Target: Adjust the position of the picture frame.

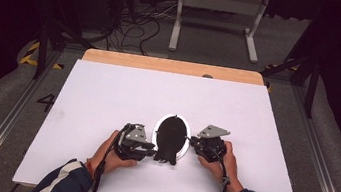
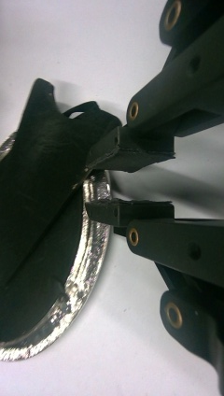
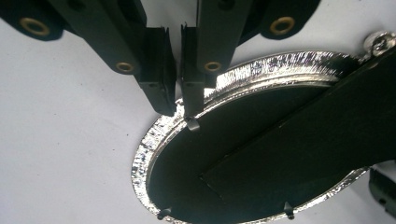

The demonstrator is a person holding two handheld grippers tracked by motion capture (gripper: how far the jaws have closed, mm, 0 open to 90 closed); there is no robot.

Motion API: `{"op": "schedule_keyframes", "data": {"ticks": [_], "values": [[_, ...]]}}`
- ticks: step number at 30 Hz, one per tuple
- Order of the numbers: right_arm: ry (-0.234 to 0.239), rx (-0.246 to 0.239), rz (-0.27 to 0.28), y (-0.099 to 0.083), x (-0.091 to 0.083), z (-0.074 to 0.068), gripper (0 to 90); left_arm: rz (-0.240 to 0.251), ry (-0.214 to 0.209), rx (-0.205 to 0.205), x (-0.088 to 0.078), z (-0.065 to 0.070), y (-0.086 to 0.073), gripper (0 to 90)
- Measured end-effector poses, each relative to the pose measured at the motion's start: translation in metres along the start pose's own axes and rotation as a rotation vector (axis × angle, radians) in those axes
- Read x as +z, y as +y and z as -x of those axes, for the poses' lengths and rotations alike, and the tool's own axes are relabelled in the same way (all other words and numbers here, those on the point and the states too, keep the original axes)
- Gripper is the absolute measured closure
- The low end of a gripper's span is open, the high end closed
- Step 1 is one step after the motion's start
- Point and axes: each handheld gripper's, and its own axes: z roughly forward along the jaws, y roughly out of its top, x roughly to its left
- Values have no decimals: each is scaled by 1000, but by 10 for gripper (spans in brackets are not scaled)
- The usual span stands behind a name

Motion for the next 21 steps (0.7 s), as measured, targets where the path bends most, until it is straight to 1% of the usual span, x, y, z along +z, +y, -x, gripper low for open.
{"op": "schedule_keyframes", "data": {"ticks": [2, 5, 6, 7, 10, 12, 13, 14, 16, 17, 18, 21], "values": [[22, -2, 5, 0, -2, 1, 799, 12, 12, -8, -4, -2, 0, 680], [51, 5, 20, 1, -6, 1, 770, 40, 23, 2, -13, -4, -1, 636], [54, 8, 23, 1, -7, 1, 759, 47, 34, -1, -17, -4, -1, 609], [62, 9, 26, 1, -9, 1, 738, 54, 56, 3, -22, -6, -3, 584], [78, -1, 46, 2, -16, -2, 656, 44, 85, 8, -27, -9, -7, 503], [94, -12, 66, 2, -22, -3, 598, 38, 101, 0, -30, -12, -11, 453], [101, -12, 75, 3, -25, -4, 579, 37, 116, -9, -31, -12, -13, 401], [108, -14, 81, 3, -27, -4, 557, 31, 140, -18, -32, -12, -15, 358], [111, -15, 88, 3, -32, -5, 499, 30, 179, -34, -35, -12, -18, 260], [108, -10, 87, 2, -34, -5, 496, 24, 192, -39, -37, -12, -20, 208], [108, -7, 86, 0, -36, -5, 505, 17, 203, -41, -39, -11, -23, 188], [121, -8, 86, -5, -41, -7, 504, 16, 211, -37, -45, -10, -30, 170]]}}
